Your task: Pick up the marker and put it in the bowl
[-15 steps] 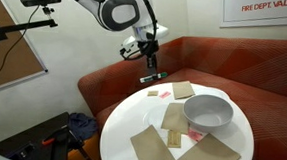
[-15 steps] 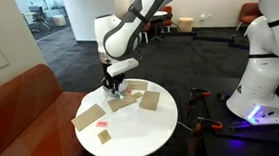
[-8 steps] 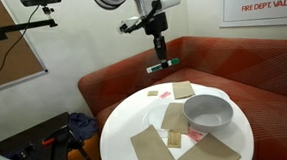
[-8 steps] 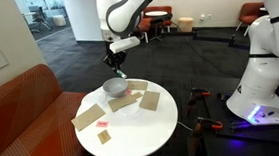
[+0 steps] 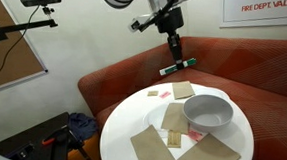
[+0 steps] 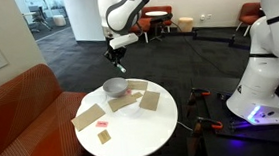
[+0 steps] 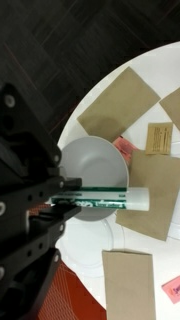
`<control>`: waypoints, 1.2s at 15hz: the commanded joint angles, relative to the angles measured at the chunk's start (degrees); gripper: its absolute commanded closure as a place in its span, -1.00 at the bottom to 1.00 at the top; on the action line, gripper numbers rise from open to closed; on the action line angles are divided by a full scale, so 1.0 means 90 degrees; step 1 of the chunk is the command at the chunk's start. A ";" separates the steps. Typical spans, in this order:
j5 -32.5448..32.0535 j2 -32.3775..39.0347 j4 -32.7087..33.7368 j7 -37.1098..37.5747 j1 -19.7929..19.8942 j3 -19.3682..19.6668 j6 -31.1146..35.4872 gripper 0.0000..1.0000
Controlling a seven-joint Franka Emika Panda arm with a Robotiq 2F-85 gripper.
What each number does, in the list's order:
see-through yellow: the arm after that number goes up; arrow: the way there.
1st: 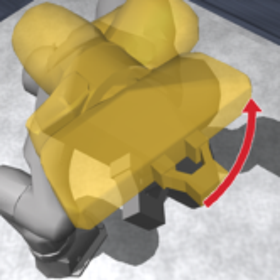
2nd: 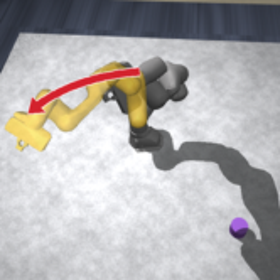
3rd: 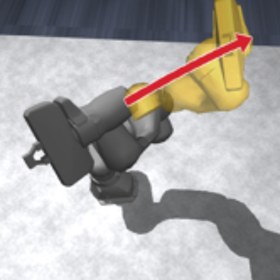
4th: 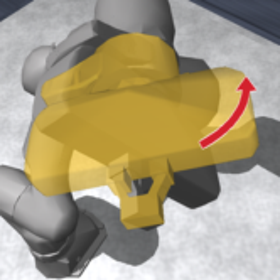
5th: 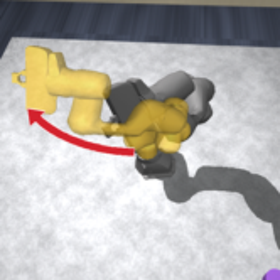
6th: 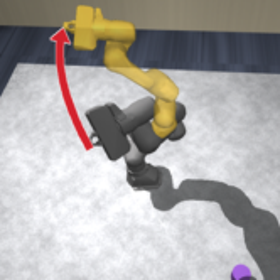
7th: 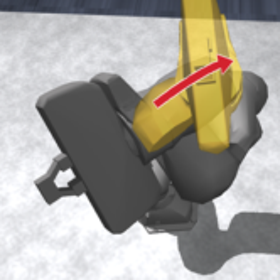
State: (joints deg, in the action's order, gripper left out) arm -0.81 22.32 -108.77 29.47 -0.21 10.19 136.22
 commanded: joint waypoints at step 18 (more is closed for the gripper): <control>0.0560 0.2907 0.2644 0.0137 0.0335 0.0024 -0.0358 0.90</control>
State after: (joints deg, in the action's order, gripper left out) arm 1.99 45.04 -90.44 29.59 1.94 10.28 135.70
